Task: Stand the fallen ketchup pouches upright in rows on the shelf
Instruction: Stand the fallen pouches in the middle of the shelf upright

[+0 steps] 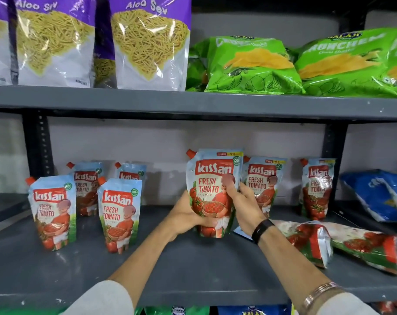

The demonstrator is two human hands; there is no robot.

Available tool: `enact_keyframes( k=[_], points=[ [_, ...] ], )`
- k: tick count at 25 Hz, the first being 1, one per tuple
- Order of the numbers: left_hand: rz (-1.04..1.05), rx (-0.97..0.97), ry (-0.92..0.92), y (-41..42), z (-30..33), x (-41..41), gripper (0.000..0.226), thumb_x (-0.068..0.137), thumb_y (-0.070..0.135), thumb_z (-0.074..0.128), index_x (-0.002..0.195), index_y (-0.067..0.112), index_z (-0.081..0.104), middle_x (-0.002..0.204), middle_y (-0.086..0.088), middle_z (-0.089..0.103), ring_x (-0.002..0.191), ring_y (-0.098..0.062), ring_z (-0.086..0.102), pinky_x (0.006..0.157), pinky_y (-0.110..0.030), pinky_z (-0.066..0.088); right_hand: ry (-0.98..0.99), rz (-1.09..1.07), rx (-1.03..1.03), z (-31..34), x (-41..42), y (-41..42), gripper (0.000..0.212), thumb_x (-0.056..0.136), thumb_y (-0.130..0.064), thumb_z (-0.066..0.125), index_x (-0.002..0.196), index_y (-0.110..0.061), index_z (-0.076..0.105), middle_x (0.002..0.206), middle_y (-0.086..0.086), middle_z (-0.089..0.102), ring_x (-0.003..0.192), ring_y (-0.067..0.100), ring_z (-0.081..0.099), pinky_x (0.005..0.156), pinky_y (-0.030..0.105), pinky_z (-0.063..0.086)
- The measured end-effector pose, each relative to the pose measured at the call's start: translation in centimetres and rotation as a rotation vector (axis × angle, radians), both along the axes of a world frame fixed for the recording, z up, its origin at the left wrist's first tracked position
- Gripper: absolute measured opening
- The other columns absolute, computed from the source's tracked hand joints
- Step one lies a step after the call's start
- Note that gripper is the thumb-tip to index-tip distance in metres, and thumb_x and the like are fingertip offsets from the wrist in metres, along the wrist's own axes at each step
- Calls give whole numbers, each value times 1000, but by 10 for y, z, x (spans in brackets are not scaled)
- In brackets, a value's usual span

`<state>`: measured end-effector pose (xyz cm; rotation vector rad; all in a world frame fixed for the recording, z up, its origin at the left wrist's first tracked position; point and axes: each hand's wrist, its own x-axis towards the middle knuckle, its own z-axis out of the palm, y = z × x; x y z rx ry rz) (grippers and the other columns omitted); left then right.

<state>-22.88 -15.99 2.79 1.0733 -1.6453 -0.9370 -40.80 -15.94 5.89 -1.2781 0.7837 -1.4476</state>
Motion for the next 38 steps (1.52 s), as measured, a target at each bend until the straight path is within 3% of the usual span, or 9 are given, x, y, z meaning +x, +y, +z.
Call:
enact_keyframes(
  k=[4,9,16,20,22,26,30,34,38],
  points=[
    [124,-55,-57,-18,-43,-4,116,34,36,105,134,39,47,128,10,71,122,-12,66,103,-48,56,36,60,18,-41,-13,-17,28,104,-23,47,129,-19,61,128,5,70,111,14,70,87,31,59],
    [134,-26,-97,-24,-55,-6,118,36,43,104,137,39,42,129,12,68,122,-10,66,103,-45,57,137,185,44,-54,-25,-20,37,101,-25,52,138,-22,53,134,0,67,122,15,64,99,35,54],
    [88,-17,-107,-15,-51,-6,116,42,42,104,139,38,39,134,8,66,127,-16,64,102,-50,57,354,213,53,-46,-38,-14,61,83,10,70,136,-17,54,130,4,69,122,21,64,103,45,52],
    [177,68,-212,8,-39,-6,106,43,53,99,124,26,37,128,6,62,120,-12,62,98,-43,59,1131,-179,-12,-41,-61,-3,61,76,-4,69,133,-14,49,130,9,60,120,27,54,101,41,50],
    [322,56,-427,25,-31,2,73,50,66,89,96,26,50,98,11,65,90,-5,63,73,-32,54,1573,-381,-56,-45,-78,11,50,79,-20,65,128,-17,54,134,9,54,127,30,45,105,43,41],
    [152,81,-554,59,-26,-7,59,74,61,76,45,19,47,46,7,52,50,-8,50,61,-27,41,1830,-508,-147,-57,-94,28,42,89,-29,55,130,-19,56,137,7,57,126,30,53,103,45,43],
    [-96,10,-522,75,-33,-65,36,88,38,73,56,23,66,57,8,68,53,3,57,60,-14,44,1868,-611,-382,-66,-98,29,27,96,-15,45,116,-16,63,117,9,70,107,32,66,85,40,51],
    [-57,-19,-497,58,-41,-121,18,94,28,64,100,19,78,93,7,79,85,-2,70,83,-27,59,1589,-852,-431,-47,-122,18,5,85,-18,65,88,-16,61,76,5,74,70,32,72,53,37,48],
    [88,75,-421,29,-36,-151,35,101,28,54,133,18,64,128,0,72,115,-14,67,95,-27,53,1164,-879,-301,-26,-146,-1,16,97,-28,47,91,-18,57,88,5,74,77,33,71,61,39,53]
  ],
)
